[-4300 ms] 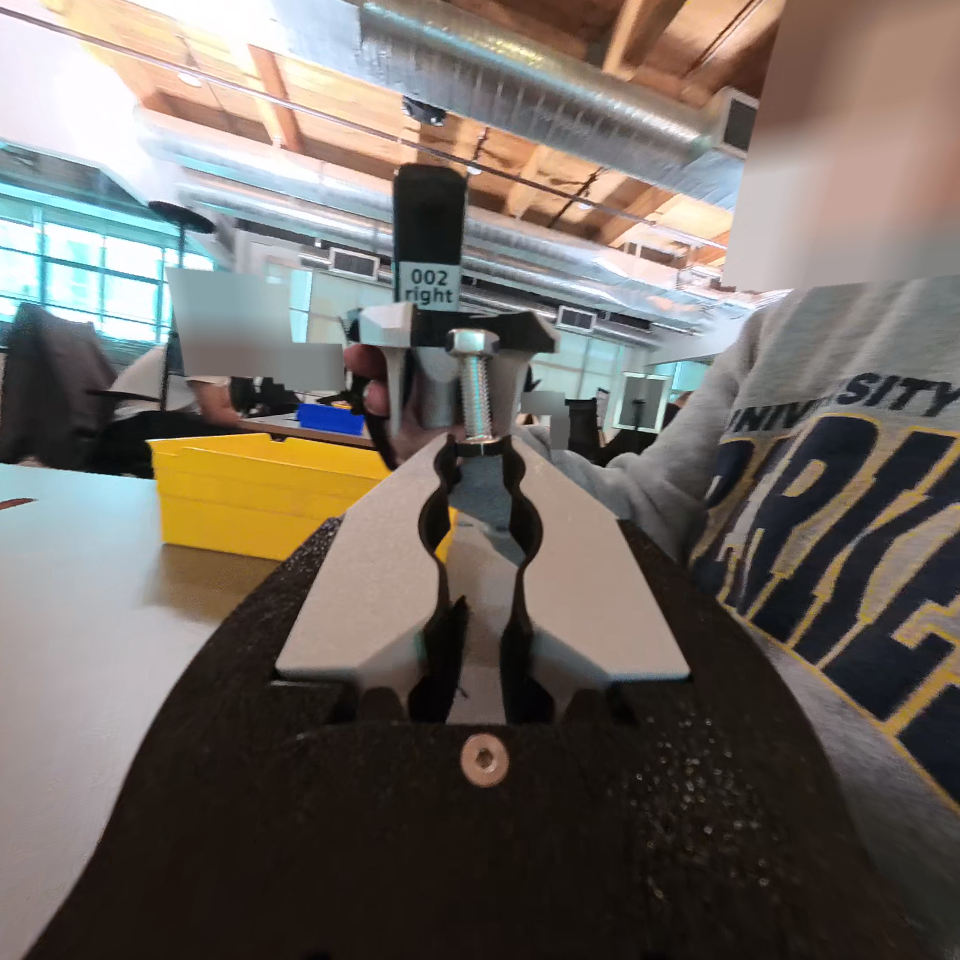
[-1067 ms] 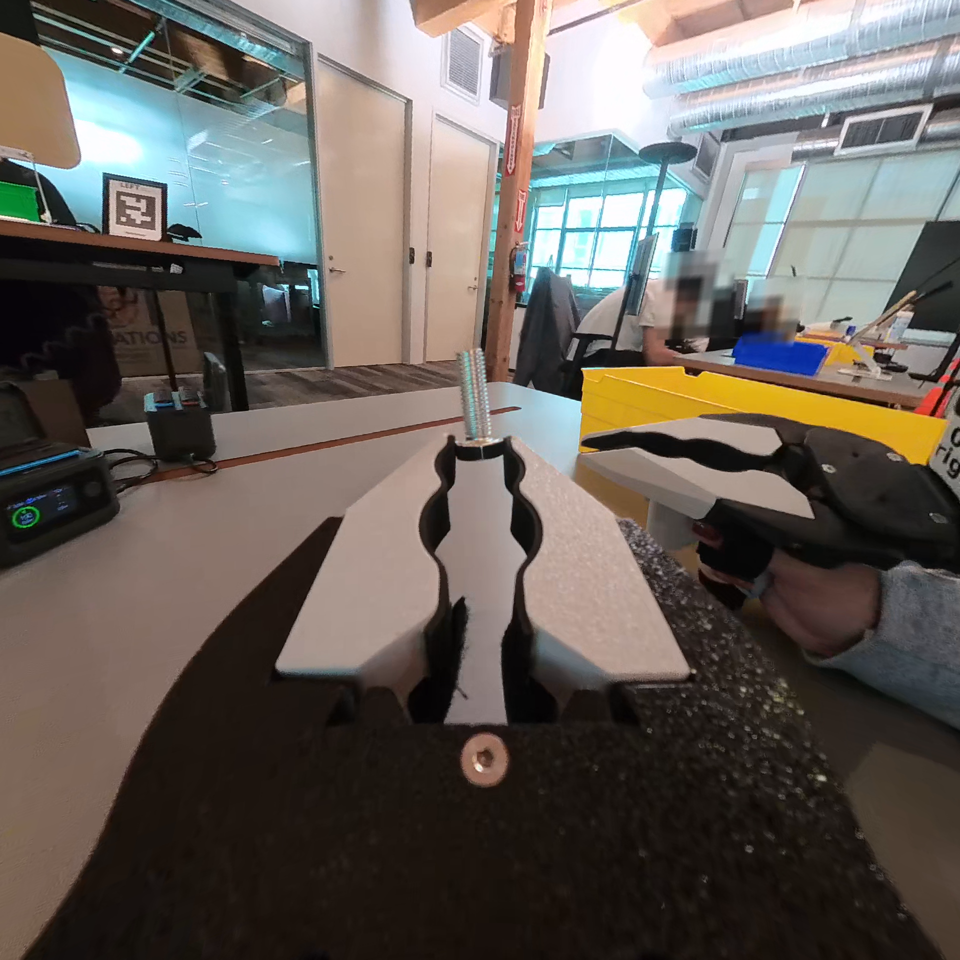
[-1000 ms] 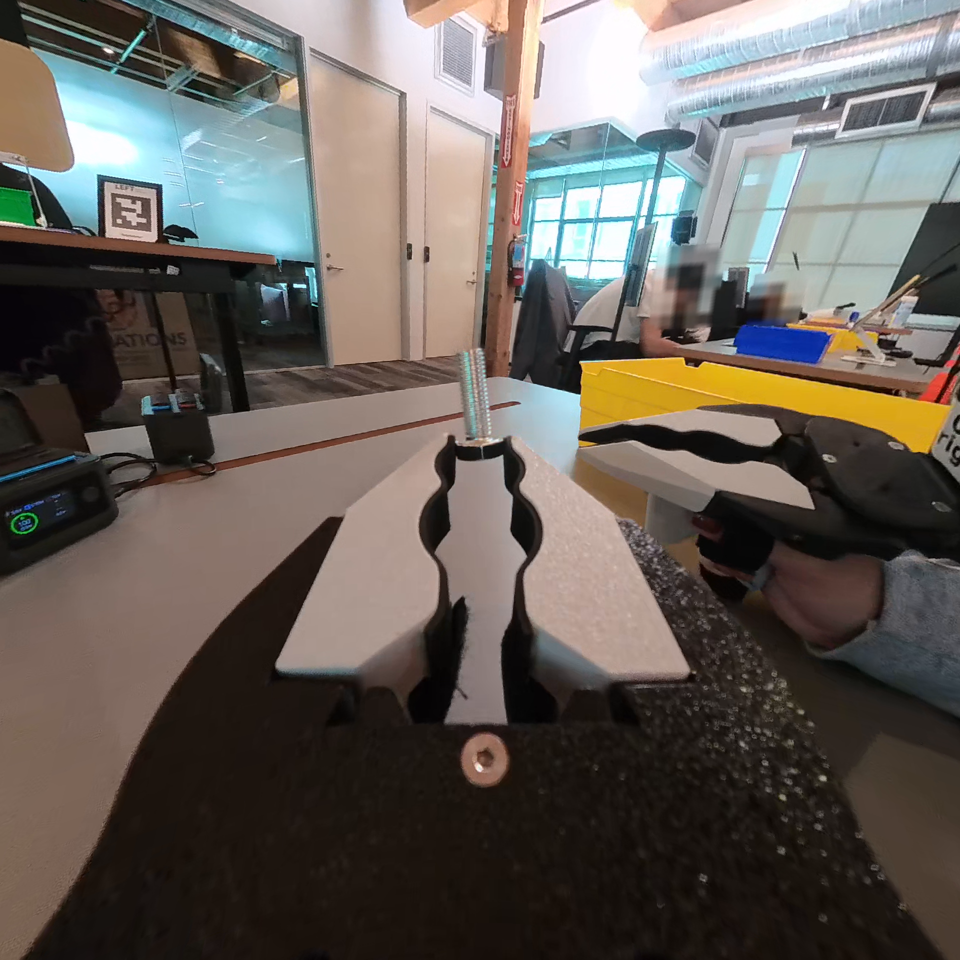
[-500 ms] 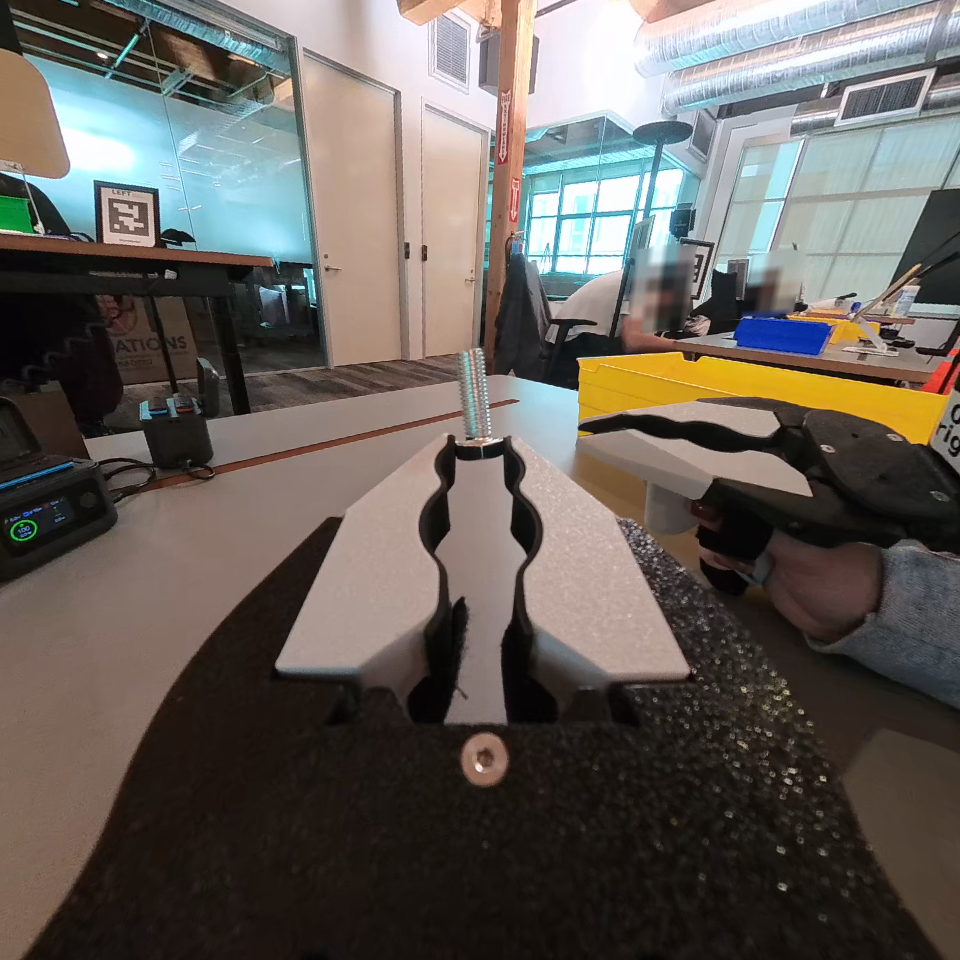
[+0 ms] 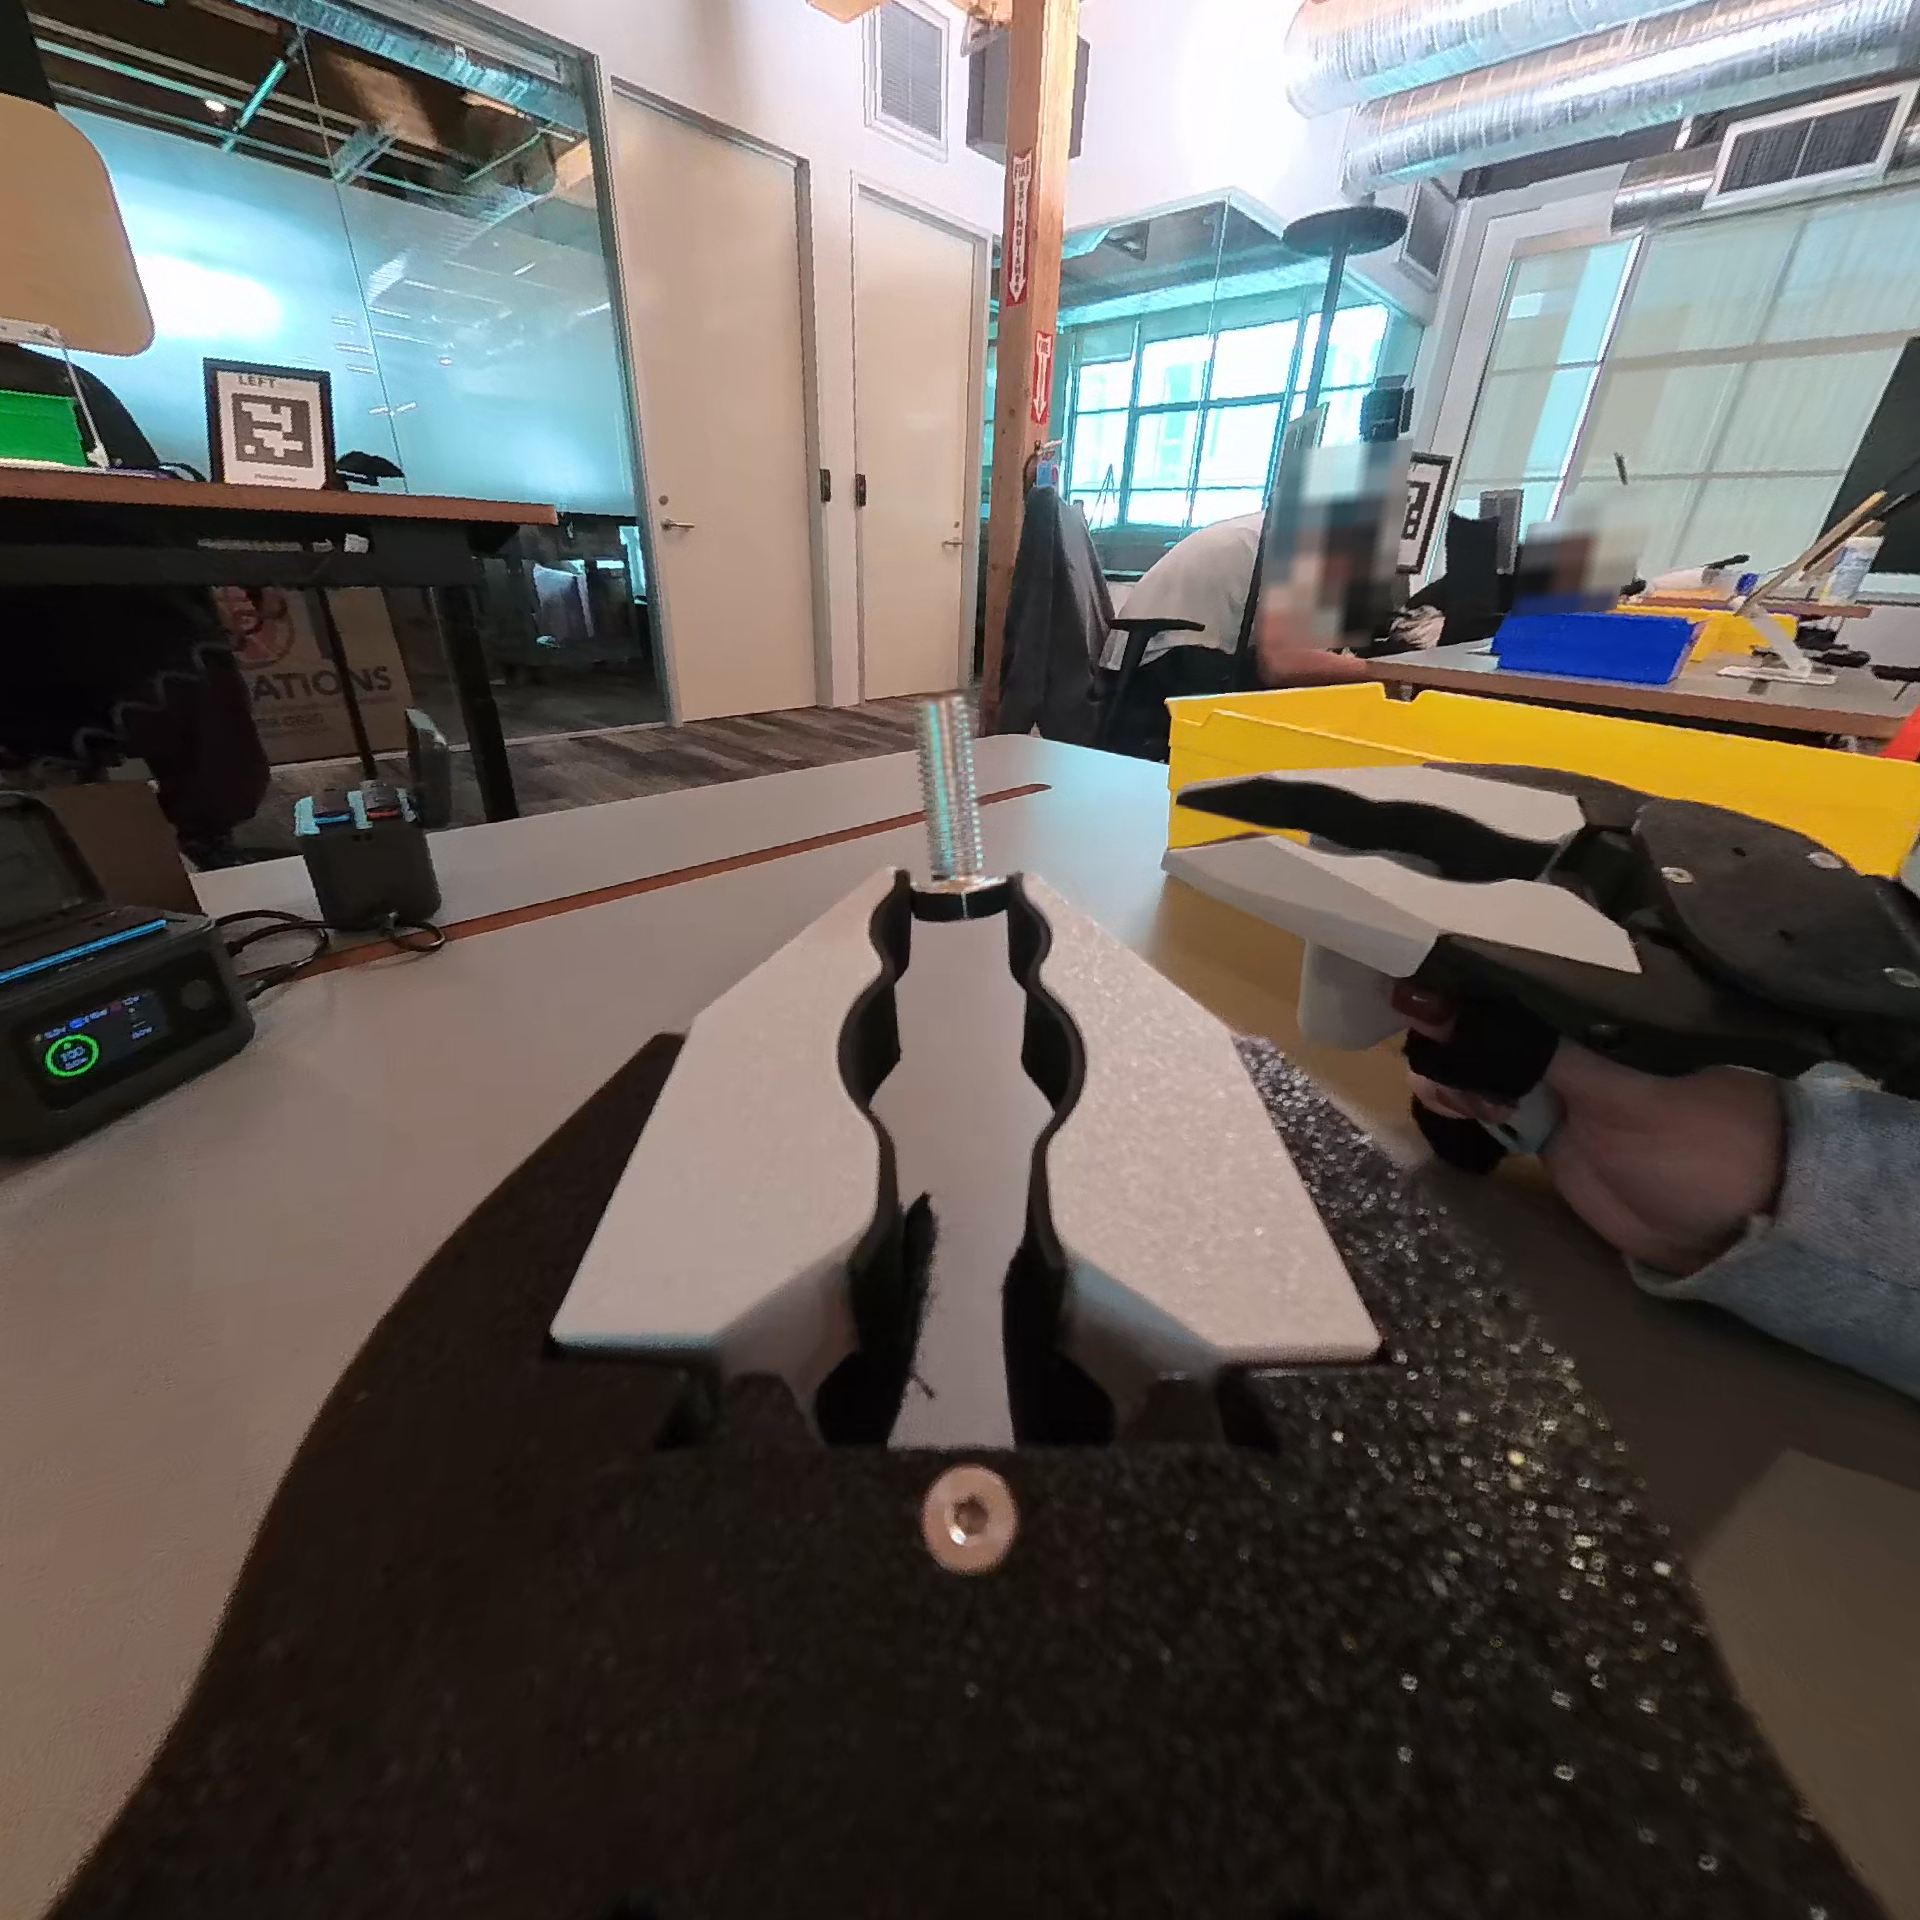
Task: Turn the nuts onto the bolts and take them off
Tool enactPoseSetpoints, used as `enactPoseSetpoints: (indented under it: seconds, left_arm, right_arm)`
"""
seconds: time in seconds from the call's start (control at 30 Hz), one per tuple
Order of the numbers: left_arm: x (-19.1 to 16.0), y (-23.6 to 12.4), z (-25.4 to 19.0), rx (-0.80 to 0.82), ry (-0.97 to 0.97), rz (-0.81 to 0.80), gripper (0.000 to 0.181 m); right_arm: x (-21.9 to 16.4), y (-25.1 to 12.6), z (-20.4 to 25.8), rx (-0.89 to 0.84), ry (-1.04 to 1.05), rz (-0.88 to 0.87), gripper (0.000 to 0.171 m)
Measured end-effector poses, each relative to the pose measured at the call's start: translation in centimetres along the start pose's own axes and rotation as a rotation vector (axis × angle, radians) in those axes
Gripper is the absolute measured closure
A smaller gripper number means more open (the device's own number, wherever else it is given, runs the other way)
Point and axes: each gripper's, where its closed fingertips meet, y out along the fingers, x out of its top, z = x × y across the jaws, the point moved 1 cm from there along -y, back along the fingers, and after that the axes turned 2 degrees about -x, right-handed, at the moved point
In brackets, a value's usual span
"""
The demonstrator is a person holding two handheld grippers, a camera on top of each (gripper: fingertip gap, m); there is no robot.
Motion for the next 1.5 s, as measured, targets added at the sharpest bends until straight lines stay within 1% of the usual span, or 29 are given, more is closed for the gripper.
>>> enactPoseSetpoints:
  seconds: [0.1, 0.2, 0.27, 0.37, 0.5, 0.57, 0.63, 1.13, 1.4, 1.5]
  left_arm:
    - [-0.8, 0.2, 0.4, 0.051, 0.052, 0.072, 0.166]
    - [-2.7, 0.4, 1.2, 0.141, 0.182, 0.231, 0.166]
    - [-4.5, 0.7, 1.2, 0.148, 0.246, 0.355, 0.166]
    - [-6.6, 1.1, 0.9, 0.133, 0.306, 0.494, 0.166]
    - [-8.4, 1.3, 0.4, 0.105, 0.373, 0.608, 0.166]
    - [-9.0, 1.4, 0.3, 0.097, 0.385, 0.641, 0.166]
    - [-10.0, 1.4, 0.3, 0.078, 0.387, 0.710, 0.165]
    - [-10.0, 1.5, 0.4, 0.088, 0.363, 0.712, 0.166]
    - [-9.9, 1.5, 0.5, 0.109, 0.400, 0.703, 0.166]
    - [-9.7, 1.5, 0.8, 0.137, 0.421, 0.696, 0.163]
  right_arm:
    - [-0.3, 0.0, -0.6, -0.040, -0.011, 0.018, 0.143]
    - [-0.9, 0.0, -1.2, -0.092, -0.045, 0.064, 0.142]
    - [-1.3, 0.1, -1.5, -0.118, -0.074, 0.102, 0.144]
    - [-1.9, 0.2, -1.6, -0.136, -0.115, 0.143, 0.146]
    - [-1.8, 0.1, -1.6, -0.135, -0.125, 0.139, 0.147]
    - [-1.8, 0.0, -1.6, -0.135, -0.121, 0.137, 0.148]
    - [-1.8, 0.0, -1.6, -0.130, -0.124, 0.136, 0.149]
    - [-1.8, 0.0, -1.2, -0.102, -0.134, 0.132, 0.153]
    - [-1.8, 0.1, -1.0, -0.096, -0.147, 0.133, 0.154]
    - [-1.8, 0.2, -0.9, -0.095, -0.147, 0.134, 0.154]
